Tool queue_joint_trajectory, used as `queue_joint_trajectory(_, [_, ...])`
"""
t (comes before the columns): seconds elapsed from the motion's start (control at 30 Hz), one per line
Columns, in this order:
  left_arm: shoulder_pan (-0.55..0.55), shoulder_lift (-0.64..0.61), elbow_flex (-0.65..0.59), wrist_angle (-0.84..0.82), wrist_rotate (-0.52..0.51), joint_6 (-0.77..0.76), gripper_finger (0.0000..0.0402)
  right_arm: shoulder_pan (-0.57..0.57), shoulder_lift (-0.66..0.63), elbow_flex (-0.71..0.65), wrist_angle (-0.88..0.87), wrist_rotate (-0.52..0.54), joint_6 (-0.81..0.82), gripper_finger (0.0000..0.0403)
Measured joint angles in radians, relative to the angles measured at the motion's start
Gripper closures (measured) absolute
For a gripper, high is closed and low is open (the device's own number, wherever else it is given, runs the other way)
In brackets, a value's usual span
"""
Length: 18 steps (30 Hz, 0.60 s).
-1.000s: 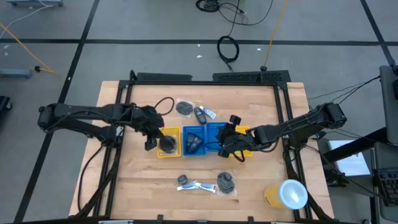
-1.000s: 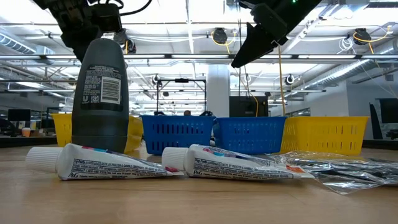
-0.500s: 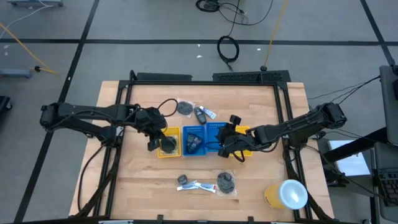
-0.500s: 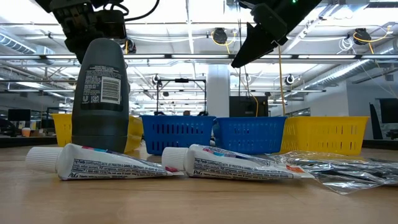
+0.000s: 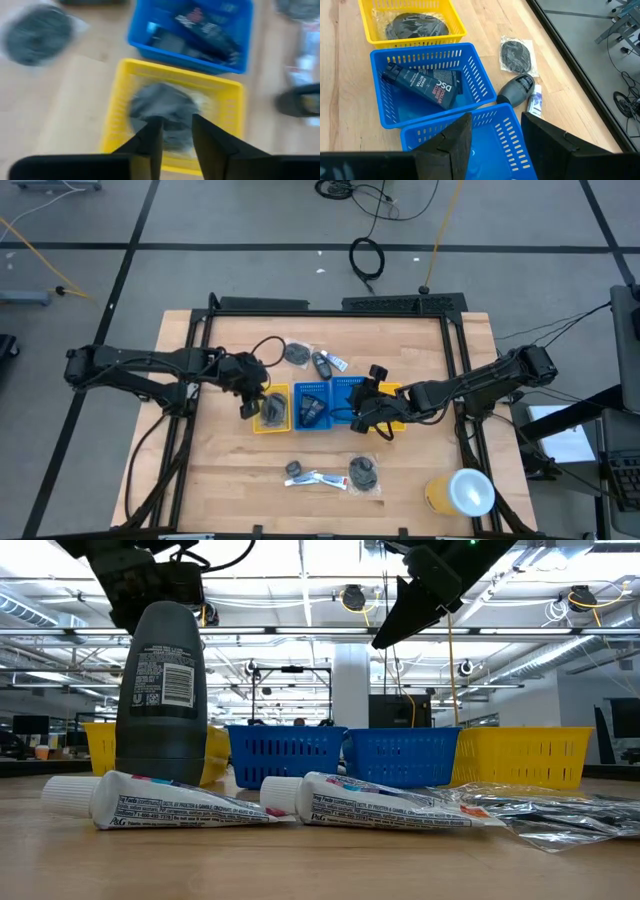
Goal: Pick & Place Travel size toiletries
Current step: Put the hairbrush into the left yellow bin
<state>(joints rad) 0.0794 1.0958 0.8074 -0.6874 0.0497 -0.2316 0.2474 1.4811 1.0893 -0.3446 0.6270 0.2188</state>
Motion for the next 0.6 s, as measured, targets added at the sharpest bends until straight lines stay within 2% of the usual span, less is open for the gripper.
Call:
queue_joint_trajectory(0.17, [0.021, 0.0, 0.0, 0.01, -0.196, 0.029, 0.026, 0.0, 0.0, 0.0, 0.0, 0.0, 0.0, 0.0236])
queue_joint_trajectory(0.23, [0.034, 0.0, 0.0, 0.01, -0.24, 0.019, 0.0252, 0.0, 0.0, 0.0, 0.0, 0.0, 0.0, 0.0236])
queue_joint_trajectory(0.4, [0.086, 0.032, 0.0, 0.063, -0.26, -0.01, 0.0237, 0.0, 0.0, 0.0, 0.005, 0.0, 0.0, 0.0236])
queue_joint_trajectory(0.6, [0.209, 0.116, -0.002, 0.119, -0.258, -0.019, 0.0227, 0.0, 0.0, -0.02, 0.075, -0.001, -0.028, 0.0236])
